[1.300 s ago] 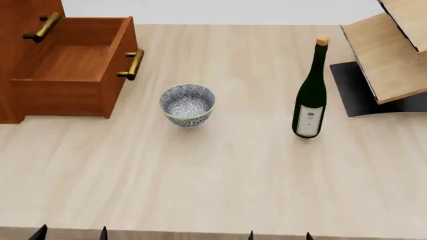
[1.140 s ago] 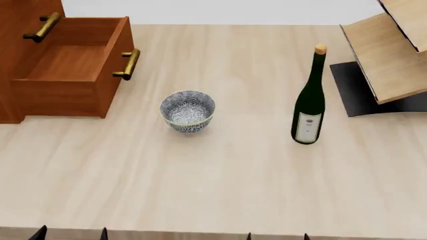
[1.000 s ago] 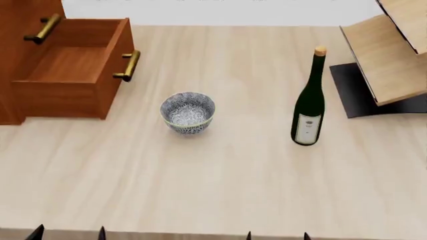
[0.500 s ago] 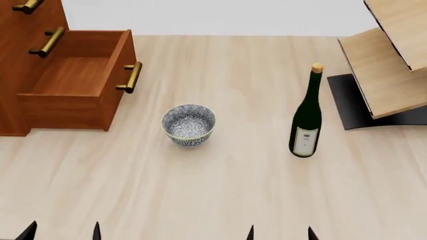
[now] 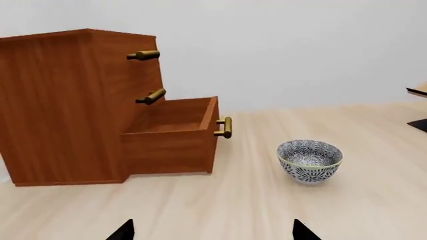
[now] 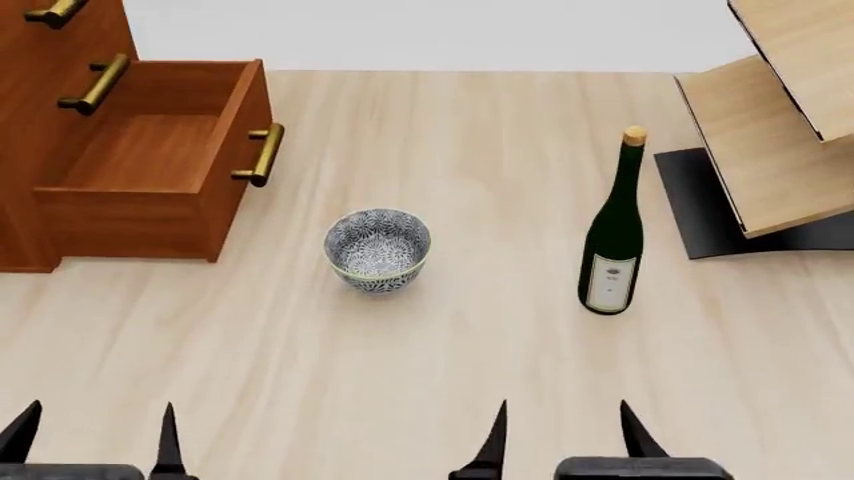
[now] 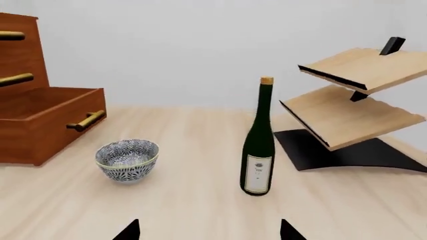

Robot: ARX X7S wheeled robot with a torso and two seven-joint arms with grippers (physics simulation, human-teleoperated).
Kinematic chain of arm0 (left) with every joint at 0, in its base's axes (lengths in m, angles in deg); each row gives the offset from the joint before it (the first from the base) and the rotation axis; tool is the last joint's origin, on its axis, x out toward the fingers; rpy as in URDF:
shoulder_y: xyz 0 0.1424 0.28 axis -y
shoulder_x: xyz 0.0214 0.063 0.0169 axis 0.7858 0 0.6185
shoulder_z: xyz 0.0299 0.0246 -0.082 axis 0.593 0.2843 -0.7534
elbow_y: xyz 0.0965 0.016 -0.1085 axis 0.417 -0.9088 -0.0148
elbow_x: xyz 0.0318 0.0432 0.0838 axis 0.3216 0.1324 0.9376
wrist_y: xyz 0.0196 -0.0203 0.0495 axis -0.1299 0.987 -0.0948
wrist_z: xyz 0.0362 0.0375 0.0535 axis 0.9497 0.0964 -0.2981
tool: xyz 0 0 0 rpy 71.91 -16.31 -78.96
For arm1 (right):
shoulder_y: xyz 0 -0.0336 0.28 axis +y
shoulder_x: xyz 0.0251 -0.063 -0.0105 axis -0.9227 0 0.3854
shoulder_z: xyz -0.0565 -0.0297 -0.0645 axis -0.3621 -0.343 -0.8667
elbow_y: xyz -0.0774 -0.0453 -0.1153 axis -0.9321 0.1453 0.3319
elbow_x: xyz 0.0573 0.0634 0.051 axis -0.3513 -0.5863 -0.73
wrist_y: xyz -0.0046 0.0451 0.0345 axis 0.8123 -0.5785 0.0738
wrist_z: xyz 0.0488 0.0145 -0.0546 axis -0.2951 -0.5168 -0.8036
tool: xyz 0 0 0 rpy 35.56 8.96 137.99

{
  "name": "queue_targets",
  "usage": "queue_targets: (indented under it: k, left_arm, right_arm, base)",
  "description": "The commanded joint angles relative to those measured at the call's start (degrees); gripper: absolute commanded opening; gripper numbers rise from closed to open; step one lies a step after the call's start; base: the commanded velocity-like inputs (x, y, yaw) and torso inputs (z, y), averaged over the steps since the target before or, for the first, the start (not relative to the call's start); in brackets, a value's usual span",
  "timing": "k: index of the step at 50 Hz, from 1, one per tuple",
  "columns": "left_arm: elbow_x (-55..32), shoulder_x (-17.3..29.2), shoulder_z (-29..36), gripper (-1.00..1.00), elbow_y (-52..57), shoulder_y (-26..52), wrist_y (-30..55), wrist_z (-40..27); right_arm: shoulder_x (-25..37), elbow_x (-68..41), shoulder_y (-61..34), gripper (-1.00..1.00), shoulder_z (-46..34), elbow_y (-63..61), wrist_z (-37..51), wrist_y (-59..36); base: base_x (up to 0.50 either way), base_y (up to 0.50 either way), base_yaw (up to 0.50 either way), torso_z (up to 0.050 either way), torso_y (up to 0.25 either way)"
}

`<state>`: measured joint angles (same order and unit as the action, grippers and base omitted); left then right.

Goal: Put the wine bottle in the bottom drawer of the cabinet.

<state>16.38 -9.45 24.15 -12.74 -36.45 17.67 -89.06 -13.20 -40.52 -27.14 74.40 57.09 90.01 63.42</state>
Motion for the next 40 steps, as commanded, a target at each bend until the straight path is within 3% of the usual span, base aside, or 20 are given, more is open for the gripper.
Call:
queue_targets:
  k: [1, 4, 5, 10, 19, 40]
  left_arm:
    - [0.59, 2.26, 0.2, 1.0, 13.44, 7.55, 18.59, -0.89]
    - [1.29, 2.53, 1.15, 1.0, 16.04, 9.31, 22.29, -1.17]
    - [2.21, 2.84, 2.09, 1.0, 20.7, 12.62, 29.43, -1.28]
    - [3.18, 3.14, 3.94, 1.0, 21.82, 15.72, 32.71, -1.58]
    - [3.83, 2.72, 6.93, 1.0, 28.28, 26.47, 47.64, -0.55]
    - [2.8, 2.4, 7.08, 1.0, 27.25, 28.94, 49.13, -0.54]
  right_arm:
    - [1.73, -0.85, -7.17, 1.0, -0.32, -10.75, 1.28, -14.73]
    - [2.05, -0.32, -8.76, 1.0, -0.88, -12.4, 1.8, -17.17]
    - [2.17, -0.07, -9.8, 1.0, -1.13, -13.02, 2.02, -18.39]
    - [2.1, -1.64, -13.87, 1.0, -0.7, -16.73, 1.8, -25.67]
    - [2.17, -2.55, -20.44, 1.0, -0.98, -20.6, 2.4, -34.81]
    - [2.18, -3.88, -22.42, 1.0, -0.51, -21.8, 3.24, -37.35]
  base:
    - [0.0, 0.0, 0.0, 0.0, 0.0]
    - [0.0, 0.0, 0.0, 0.0, 0.0]
    - [0.0, 0.0, 0.0, 0.0, 0.0]
    - [0.0, 0.0, 0.0, 0.0, 0.0]
    - [0.0, 0.0, 0.0, 0.0, 0.0]
    - [0.0, 0.0, 0.0, 0.0, 0.0]
